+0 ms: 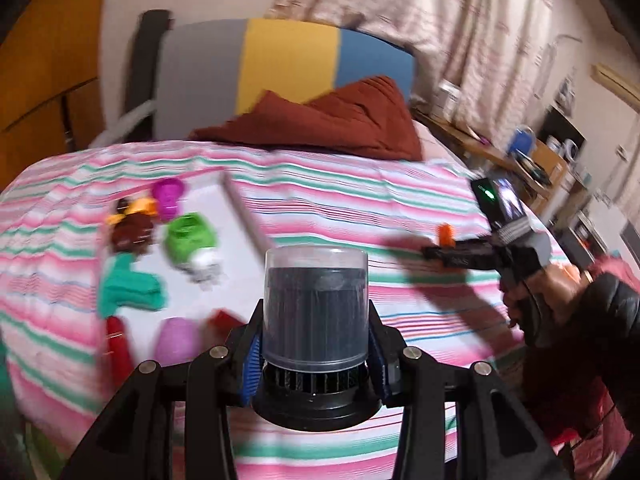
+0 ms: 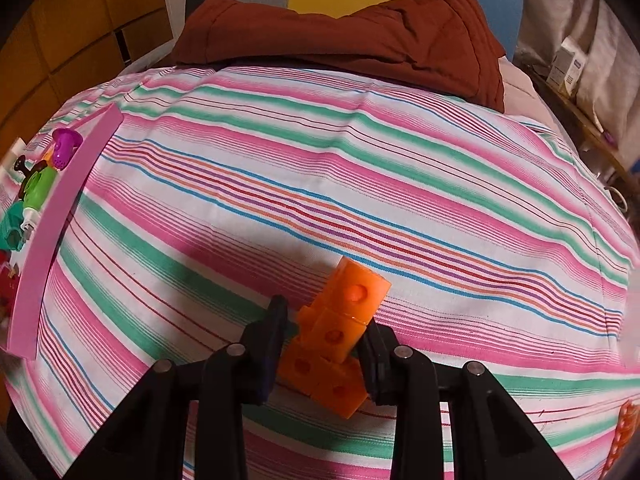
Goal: Organize rigid objects
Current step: 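Carry the cylinder container into the tray and open the left gripper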
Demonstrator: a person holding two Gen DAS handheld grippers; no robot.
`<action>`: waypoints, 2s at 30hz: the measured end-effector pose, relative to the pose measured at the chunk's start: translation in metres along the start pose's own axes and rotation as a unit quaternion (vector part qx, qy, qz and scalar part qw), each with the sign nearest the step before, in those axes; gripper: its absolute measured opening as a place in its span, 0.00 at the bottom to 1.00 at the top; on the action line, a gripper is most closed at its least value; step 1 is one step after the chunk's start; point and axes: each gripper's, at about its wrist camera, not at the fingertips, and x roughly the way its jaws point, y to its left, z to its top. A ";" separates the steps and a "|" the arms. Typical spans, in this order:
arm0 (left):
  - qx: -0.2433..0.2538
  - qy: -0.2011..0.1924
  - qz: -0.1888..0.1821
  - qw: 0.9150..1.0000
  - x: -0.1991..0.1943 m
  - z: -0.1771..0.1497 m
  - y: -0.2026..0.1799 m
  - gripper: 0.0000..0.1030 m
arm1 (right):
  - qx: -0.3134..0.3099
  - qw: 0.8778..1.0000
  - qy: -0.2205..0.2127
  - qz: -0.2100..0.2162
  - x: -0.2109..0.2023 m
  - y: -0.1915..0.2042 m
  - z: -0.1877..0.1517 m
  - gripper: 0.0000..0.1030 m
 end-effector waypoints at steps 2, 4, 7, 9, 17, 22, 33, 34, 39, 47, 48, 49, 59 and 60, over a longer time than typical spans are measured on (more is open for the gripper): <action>-0.020 -0.005 0.019 1.000 -0.010 -0.002 0.019 0.42 | -0.005 1.000 -0.002 -0.003 0.000 0.001 -0.001 0.33; -0.035 -0.005 0.036 0.999 -0.018 -0.006 0.036 0.42 | -0.007 1.000 -0.003 -0.005 0.000 0.001 -0.001 0.33; -0.071 -0.002 0.054 0.996 -0.026 -0.012 0.062 0.42 | -0.006 1.000 -0.004 -0.005 0.001 0.000 -0.002 0.33; -0.093 0.000 0.064 0.994 -0.031 -0.017 0.076 0.42 | -0.004 1.000 -0.002 -0.004 0.000 0.000 -0.002 0.33; -0.155 0.011 0.042 0.987 -0.023 -0.017 0.099 0.42 | -0.006 1.000 -0.002 -0.007 -0.002 0.001 -0.003 0.33; -0.128 0.010 0.036 0.991 -0.005 0.001 0.086 0.42 | -0.007 1.000 -0.001 -0.006 -0.001 0.001 -0.004 0.33; -0.199 0.026 0.003 0.980 0.041 0.032 0.104 0.42 | -0.016 1.000 0.001 -0.012 0.000 0.002 -0.002 0.33; -0.200 0.031 0.006 0.979 0.046 0.031 0.104 0.42 | -0.017 1.000 0.001 -0.013 -0.001 0.003 -0.002 0.32; -0.209 0.057 0.006 0.976 0.070 0.026 0.106 0.42 | -0.019 1.000 0.003 -0.014 -0.002 0.003 -0.002 0.32; -0.207 0.084 0.038 0.974 0.091 0.021 0.110 0.43 | -0.021 1.000 0.004 -0.015 -0.002 0.003 -0.001 0.32; -0.203 0.086 0.040 0.975 0.092 0.020 0.109 0.44 | -0.021 1.000 0.004 -0.016 -0.001 0.003 -0.001 0.32; -0.198 0.084 0.040 0.976 0.092 0.019 0.108 0.45 | -0.022 1.000 0.004 -0.017 -0.002 0.003 -0.001 0.32; -0.154 0.064 0.065 0.984 0.077 0.021 0.098 0.47 | -0.022 1.000 0.004 -0.018 0.000 0.004 0.000 0.32; -0.152 0.063 0.066 0.984 0.075 0.020 0.097 0.48 | -0.022 1.000 0.004 -0.018 0.000 0.004 0.000 0.32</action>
